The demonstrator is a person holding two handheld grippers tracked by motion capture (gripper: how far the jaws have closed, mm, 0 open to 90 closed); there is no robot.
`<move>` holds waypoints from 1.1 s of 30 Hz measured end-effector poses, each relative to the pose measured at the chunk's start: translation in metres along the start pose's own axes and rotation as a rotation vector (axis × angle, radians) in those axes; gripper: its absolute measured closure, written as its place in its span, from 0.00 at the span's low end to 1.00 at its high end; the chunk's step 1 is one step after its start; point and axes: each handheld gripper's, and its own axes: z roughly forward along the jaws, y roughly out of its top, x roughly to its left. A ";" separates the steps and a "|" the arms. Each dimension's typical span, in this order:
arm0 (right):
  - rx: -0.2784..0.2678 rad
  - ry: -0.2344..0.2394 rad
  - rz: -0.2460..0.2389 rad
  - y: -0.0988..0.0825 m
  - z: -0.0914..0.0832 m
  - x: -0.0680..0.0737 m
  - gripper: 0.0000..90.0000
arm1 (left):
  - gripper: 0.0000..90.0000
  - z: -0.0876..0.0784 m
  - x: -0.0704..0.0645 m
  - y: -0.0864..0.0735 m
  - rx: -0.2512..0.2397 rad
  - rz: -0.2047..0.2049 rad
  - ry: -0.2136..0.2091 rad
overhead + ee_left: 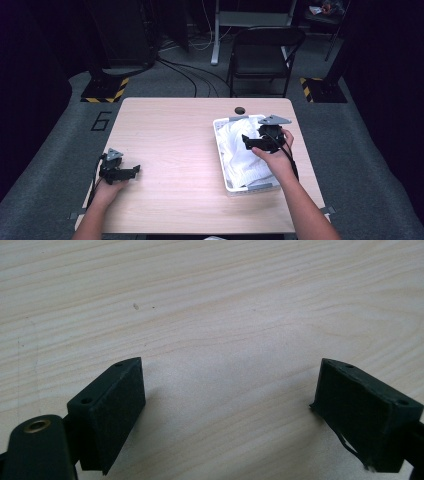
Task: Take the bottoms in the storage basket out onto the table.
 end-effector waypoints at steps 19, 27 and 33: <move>0.118 -0.026 0.047 0.002 0.049 0.008 0.00 | 0.14 0.000 0.000 0.000 0.001 0.003 -0.001; 0.176 -0.040 0.033 -0.008 0.068 0.013 0.00 | 0.14 -0.001 0.001 0.000 0.008 0.005 -0.003; 0.222 -0.031 0.027 -0.013 0.079 0.014 0.00 | 0.14 0.000 0.000 0.000 0.004 0.005 -0.003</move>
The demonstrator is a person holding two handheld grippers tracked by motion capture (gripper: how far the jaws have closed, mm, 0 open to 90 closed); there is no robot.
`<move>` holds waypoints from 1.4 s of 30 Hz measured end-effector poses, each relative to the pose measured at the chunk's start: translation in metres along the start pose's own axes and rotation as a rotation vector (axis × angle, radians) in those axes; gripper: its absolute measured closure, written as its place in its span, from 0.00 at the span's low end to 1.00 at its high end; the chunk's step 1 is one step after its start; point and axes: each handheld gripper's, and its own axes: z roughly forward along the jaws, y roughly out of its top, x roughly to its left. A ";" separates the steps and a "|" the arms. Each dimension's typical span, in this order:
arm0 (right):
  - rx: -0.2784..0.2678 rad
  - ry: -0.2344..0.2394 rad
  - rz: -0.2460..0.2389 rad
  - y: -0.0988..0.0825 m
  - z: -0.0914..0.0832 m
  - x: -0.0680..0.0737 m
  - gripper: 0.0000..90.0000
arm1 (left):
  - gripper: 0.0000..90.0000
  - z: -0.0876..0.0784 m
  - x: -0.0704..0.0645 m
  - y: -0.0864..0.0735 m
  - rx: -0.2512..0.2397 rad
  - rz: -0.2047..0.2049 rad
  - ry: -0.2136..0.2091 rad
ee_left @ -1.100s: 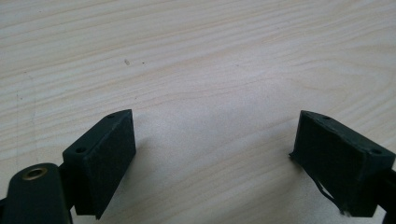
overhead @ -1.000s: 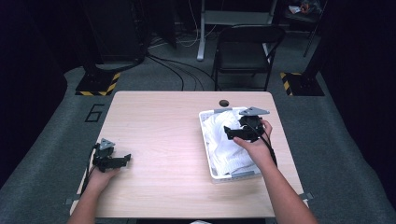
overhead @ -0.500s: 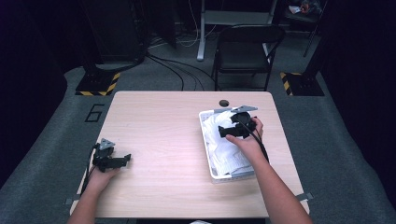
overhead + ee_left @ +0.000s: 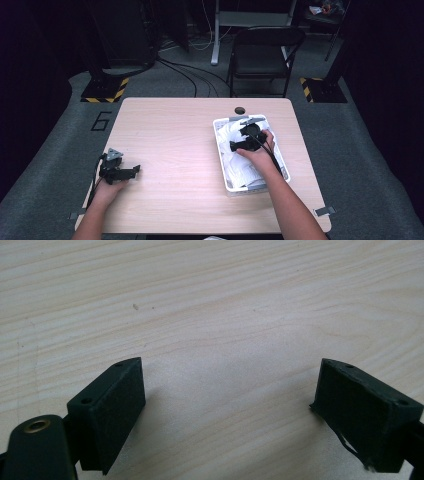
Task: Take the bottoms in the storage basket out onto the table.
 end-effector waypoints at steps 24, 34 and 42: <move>0.178 0.035 -0.018 -0.009 0.032 -0.003 0.00 | 0.14 0.000 0.000 0.000 0.000 0.001 -0.001; 0.213 0.033 -0.022 -0.012 0.038 -0.002 0.00 | 0.14 0.000 0.000 0.000 0.001 0.001 -0.001; 0.242 0.031 -0.029 -0.014 0.043 -0.001 0.08 | 0.14 0.000 0.000 0.000 0.001 0.002 -0.001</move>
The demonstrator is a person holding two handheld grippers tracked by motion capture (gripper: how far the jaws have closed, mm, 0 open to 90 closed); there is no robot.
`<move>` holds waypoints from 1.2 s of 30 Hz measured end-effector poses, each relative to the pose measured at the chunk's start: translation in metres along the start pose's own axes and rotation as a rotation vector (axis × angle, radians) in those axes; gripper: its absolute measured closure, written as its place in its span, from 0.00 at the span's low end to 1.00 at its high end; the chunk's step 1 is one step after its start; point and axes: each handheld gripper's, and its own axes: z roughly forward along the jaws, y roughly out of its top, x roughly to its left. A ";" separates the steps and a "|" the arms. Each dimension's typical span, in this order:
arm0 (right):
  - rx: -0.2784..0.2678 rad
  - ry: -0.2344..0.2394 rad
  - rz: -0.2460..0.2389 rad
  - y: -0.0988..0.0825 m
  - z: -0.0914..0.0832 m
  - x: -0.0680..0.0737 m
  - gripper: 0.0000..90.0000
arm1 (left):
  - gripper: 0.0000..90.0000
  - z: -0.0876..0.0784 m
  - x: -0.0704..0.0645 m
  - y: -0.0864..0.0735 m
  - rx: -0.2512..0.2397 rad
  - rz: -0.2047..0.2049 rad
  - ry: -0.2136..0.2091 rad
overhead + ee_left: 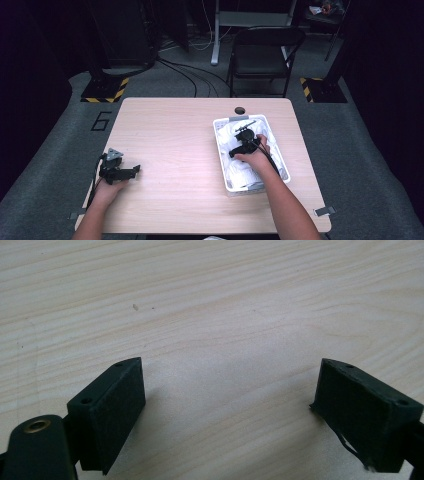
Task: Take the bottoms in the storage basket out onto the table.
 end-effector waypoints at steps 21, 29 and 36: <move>-0.005 0.023 0.000 0.002 -0.007 -0.001 0.55 | 0.14 0.000 0.000 0.000 -0.001 -0.001 0.000; -0.029 0.031 -0.004 0.003 -0.015 0.000 0.57 | 0.14 0.000 0.000 0.000 -0.001 -0.001 0.000; -0.059 0.030 -0.019 0.007 -0.029 0.002 0.58 | 0.14 0.000 0.000 0.000 -0.001 -0.001 0.000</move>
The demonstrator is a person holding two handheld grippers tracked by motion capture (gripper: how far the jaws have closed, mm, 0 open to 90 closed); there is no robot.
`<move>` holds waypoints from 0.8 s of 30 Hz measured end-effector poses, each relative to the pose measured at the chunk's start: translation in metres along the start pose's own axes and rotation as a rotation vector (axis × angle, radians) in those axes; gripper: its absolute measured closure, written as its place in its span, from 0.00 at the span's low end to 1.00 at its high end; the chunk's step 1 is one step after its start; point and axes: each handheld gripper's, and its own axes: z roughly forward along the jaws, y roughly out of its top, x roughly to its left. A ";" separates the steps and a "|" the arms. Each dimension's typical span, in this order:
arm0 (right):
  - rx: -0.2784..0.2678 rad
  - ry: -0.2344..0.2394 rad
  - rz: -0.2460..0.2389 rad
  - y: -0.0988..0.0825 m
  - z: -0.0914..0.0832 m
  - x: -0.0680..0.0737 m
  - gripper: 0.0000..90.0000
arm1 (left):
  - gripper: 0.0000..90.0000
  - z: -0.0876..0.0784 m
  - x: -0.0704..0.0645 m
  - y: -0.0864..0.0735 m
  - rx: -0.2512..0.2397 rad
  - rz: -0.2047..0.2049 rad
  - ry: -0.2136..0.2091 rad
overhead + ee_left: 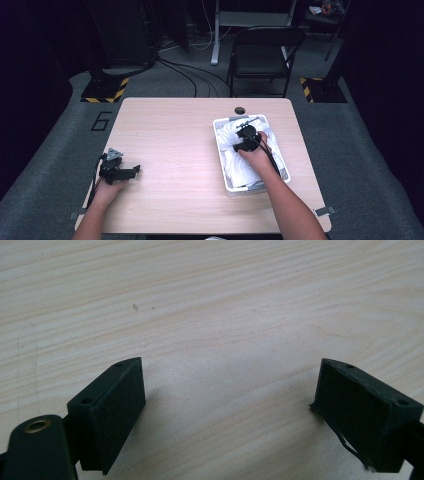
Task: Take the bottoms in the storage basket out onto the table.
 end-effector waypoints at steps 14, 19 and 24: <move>-0.073 -0.012 -0.010 0.015 -0.040 0.006 0.59 | 0.14 0.000 0.000 0.000 0.001 0.001 0.000; -0.110 0.005 -0.001 0.018 -0.053 0.004 0.59 | 0.14 0.000 0.000 0.000 0.001 0.000 0.000; -0.132 0.004 -0.002 0.025 -0.066 0.006 0.59 | 0.14 0.000 0.000 0.000 0.001 0.001 0.000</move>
